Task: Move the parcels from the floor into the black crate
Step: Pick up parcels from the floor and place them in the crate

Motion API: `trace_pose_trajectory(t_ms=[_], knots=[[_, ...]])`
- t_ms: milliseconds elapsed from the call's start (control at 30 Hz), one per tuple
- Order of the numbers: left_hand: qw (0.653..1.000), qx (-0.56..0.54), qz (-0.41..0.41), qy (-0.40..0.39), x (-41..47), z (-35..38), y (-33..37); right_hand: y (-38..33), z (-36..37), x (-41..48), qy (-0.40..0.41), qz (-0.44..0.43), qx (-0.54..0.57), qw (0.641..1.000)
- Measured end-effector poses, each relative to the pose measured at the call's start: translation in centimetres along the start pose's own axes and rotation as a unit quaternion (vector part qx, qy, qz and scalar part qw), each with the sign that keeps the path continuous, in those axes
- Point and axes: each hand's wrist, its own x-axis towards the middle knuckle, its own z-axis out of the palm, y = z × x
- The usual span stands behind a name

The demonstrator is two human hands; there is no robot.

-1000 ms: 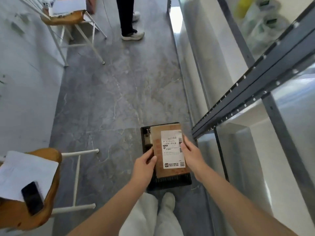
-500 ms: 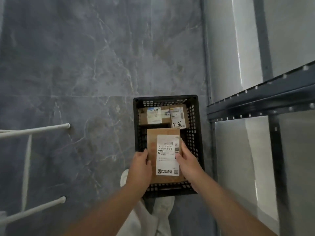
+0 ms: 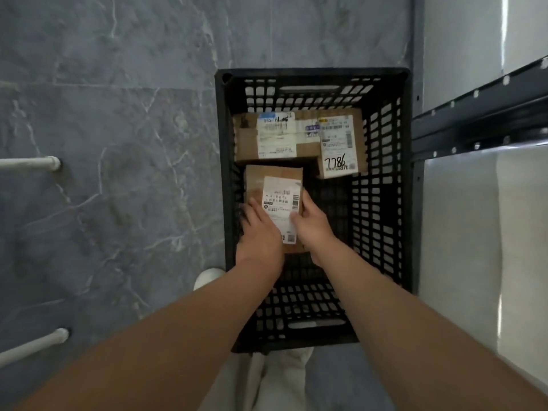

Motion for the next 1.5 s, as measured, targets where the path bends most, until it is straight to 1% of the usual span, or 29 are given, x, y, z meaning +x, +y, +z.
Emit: trace_pose_trajectory(t_ms=[100, 167, 233, 300, 400, 500, 633, 700, 767, 833, 867, 933, 1000, 1067, 1100, 1200, 1300, 1333, 1433, 1500], knots=[[1.0, -0.009, -0.003, 0.0, 0.8, 0.6, -0.4, 0.0, 1.0, 1.1, 0.005, -0.01, 0.005, 1.0], [1.0, -0.012, 0.026, -0.008, 1.1, 1.1, -0.4, 0.0, 1.6, 1.4, 0.006, -0.015, -0.004, 1.0], [0.998, -0.012, 0.061, -0.03, 1.3, 1.4, -0.3, 0.0, 1.9, 1.6, 0.008, -0.019, -0.019, 1.0], [0.996, -0.029, 0.063, -0.057, 1.4, 1.2, -0.2, 0.1, 1.7, 1.7, 0.001, -0.013, -0.021, 1.0], [0.993, -0.041, 0.072, -0.089, 1.4, -0.2, -0.4, -0.3, 1.2, 0.8, -0.004, 0.004, -0.095, 0.995], [0.988, -0.042, 0.106, -0.106, 0.4, -2.7, -1.0, -1.2, 0.4, -2.0, -0.005, -0.008, -0.167, 0.986], [0.985, -0.073, 0.14, -0.062, -2.8, -7.4, -0.5, -4.5, -2.5, -6.9, -0.018, -0.038, -0.258, 0.965], [0.985, -0.07, 0.157, -0.028, -4.7, -10.9, 0.5, -7.5, -4.5, -9.5, -0.005, -0.065, -0.27, 0.961], [0.983, -0.056, 0.173, 0.021, -7.0, -15.1, 1.9, -11.7, -6.6, -12.5, 0.023, -0.09, -0.222, 0.971], [0.98, -0.043, 0.183, 0.067, -9.7, -20.1, 3.3, -16.9, -8.7, -16.0, 0.064, -0.099, -0.132, 0.984], [0.978, -0.035, 0.188, 0.087, -11.2, -22.8, 4.1, -19.7, -9.9, -17.9, 0.087, -0.109, -0.1, 0.985], [0.97, -0.006, 0.202, 0.138, -14.6, -28.7, 5.5, -25.9, -12.5, -22.6, 0.126, -0.152, -0.104, 0.975], [0.95, 0.021, 0.226, 0.215, -18.8, -35.3, 7.0, -32.2, -15.4, -28.2, 0.172, -0.208, -0.127, 0.954], [0.916, 0.025, 0.255, 0.308, -23.8, -42.2, 8.6, -38.2, -18.2, -34.6, 0.206, -0.264, -0.153, 0.93], [0.895, 0.015, 0.265, 0.357, -26.7, -45.6, 9.3, -40.8, -19.6, -38.2, 0.225, -0.297, -0.175, 0.912], [0.84, -0.02, 0.265, 0.474, -36.3, -54.3, 10.6, -46.4, -23.2, -48.9, 0.289, -0.391, -0.242, 0.84], [0.79, -0.032, 0.25, 0.559, -46.7, -60.7, 11.7, -49.5, -26.6, -59.7, 0.362, -0.442, -0.3, 0.764], [0.767, -0.038, 0.258, 0.587, -50.1, -62.5, 12.0, -50.2, -27.5, -63.0, 0.383, -0.46, -0.318, 0.735], [0.682, -0.042, 0.281, 0.673, -58.9, -67.3, 12.7, -52.3, -29.6, -71.6, 0.439, -0.517, -0.347, 0.648], [0.644, -0.02, 0.283, 0.71, -63.2, -69.5, 13.0, -53.4, -30.6, -76.1, 0.47, -0.534, -0.344, 0.613]])
